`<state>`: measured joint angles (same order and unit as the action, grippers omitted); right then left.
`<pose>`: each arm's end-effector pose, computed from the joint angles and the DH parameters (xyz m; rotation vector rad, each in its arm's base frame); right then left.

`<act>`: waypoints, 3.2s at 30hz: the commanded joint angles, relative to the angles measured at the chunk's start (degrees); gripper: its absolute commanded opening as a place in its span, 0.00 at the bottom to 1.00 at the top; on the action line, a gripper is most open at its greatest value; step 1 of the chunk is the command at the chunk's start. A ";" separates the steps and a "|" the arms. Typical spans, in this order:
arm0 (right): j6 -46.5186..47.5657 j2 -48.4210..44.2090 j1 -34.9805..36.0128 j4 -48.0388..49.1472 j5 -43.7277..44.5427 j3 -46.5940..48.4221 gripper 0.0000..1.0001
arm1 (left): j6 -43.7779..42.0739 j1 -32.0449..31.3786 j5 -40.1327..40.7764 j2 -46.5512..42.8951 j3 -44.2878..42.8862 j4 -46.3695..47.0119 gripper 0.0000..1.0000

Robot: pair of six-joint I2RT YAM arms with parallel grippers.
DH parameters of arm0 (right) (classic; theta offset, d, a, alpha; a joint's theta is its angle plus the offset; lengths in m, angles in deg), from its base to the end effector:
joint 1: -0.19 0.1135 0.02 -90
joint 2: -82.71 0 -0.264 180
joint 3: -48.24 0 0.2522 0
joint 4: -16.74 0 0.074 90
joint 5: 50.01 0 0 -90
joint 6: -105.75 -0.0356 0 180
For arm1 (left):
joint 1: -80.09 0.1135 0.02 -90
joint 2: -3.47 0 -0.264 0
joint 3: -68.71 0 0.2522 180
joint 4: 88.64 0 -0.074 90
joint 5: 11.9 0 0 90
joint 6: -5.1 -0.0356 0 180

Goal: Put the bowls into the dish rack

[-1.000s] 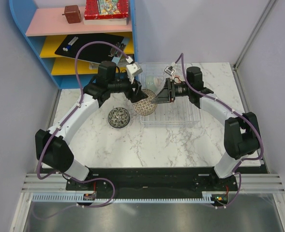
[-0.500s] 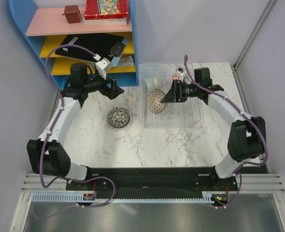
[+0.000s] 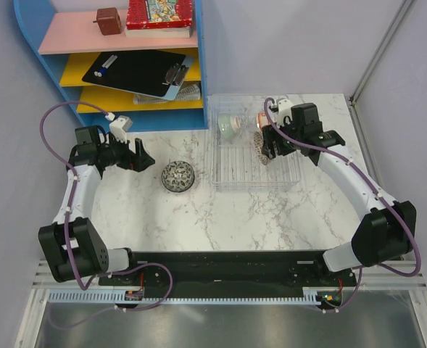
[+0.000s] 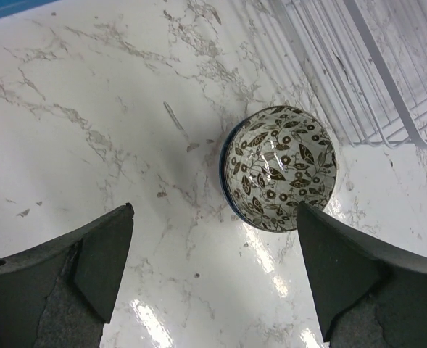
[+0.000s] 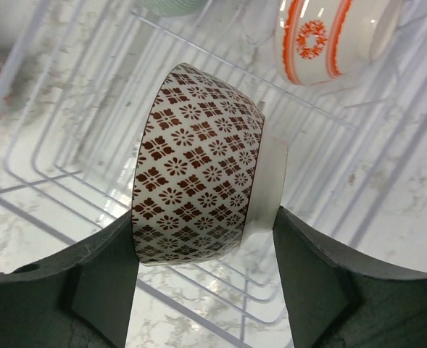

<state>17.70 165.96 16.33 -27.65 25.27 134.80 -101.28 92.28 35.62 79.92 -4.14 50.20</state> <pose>0.3073 0.0983 0.3190 -0.4931 2.2414 0.4224 0.2798 0.0358 0.2837 0.4259 2.1326 -0.5879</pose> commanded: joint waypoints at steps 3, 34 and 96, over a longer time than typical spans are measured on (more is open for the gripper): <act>9.81 0.86 7.31 1.80 22.59 1.04 0.00 | -1.46 0.82 -3.05 -5.07 2.93 2.08 1.00; 30.12 17.04 20.51 14.54 63.93 -4.06 0.00 | -0.93 0.91 -4.98 -4.99 6.18 5.07 1.00; 29.16 25.48 20.60 -6.28 56.21 10.61 0.98 | -1.64 0.91 -4.54 -5.69 7.24 5.07 1.00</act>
<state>48.69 194.09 37.05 -34.32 83.17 141.53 -101.35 92.87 32.47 75.19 2.85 53.96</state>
